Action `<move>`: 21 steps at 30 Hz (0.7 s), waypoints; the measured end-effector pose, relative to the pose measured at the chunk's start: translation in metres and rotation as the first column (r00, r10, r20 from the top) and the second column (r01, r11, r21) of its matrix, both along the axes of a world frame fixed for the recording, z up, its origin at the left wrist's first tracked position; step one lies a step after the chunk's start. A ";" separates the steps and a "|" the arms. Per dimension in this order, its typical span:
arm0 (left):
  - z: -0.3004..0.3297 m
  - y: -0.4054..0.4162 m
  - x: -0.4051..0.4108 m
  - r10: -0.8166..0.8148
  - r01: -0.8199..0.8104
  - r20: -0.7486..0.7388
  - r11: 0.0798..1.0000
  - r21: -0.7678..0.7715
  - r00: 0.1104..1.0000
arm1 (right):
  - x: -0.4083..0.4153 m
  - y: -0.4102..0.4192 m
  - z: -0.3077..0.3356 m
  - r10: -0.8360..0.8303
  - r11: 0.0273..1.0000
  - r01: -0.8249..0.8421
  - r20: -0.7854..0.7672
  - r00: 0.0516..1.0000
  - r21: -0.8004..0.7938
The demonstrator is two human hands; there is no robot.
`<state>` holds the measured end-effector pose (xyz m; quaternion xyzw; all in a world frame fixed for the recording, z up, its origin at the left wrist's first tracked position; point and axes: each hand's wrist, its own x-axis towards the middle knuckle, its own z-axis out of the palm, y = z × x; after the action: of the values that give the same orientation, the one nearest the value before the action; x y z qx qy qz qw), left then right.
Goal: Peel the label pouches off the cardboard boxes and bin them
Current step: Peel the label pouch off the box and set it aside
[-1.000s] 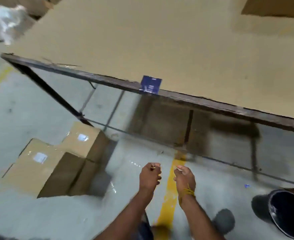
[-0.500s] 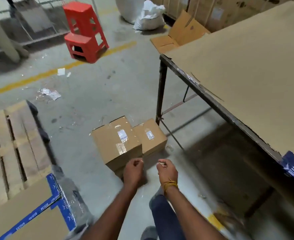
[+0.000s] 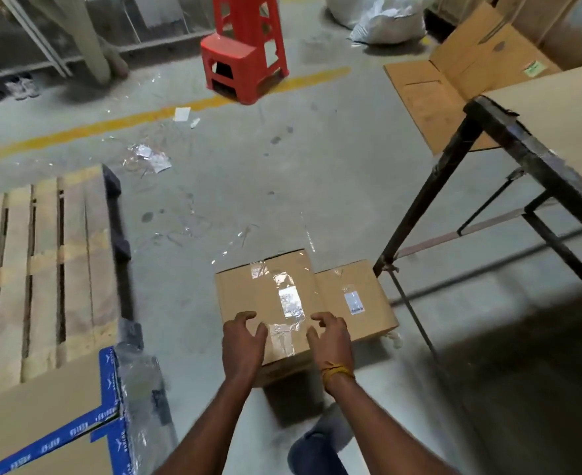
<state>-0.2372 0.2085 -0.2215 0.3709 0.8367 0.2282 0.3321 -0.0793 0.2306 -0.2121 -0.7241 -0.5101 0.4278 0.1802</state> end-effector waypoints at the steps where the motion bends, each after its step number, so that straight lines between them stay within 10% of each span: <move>1: -0.013 0.011 -0.003 -0.004 0.004 -0.033 1.000 -0.017 0.999 | -0.003 0.013 -0.013 0.039 0.999 -0.039 0.045 0.998 0.013; 7: -0.077 0.049 -0.015 -0.026 -0.017 -0.239 0.984 -0.175 0.971 | -0.010 0.068 -0.070 0.205 0.978 -0.204 0.260 0.944 -0.028; 12: -0.098 0.052 -0.018 0.101 -0.136 -0.183 0.973 -0.189 0.978 | -0.012 0.082 -0.103 0.205 0.973 -0.197 0.059 0.977 -0.119; 21: -0.030 0.031 0.005 0.054 -0.070 -0.232 0.996 -0.059 0.971 | 0.006 0.046 -0.048 0.123 0.991 -0.130 0.185 0.975 0.023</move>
<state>-0.2321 0.2394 -0.2514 0.3571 0.8879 0.1658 0.2381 -0.0730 0.2767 -0.2604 -0.7232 -0.5768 0.3611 0.1174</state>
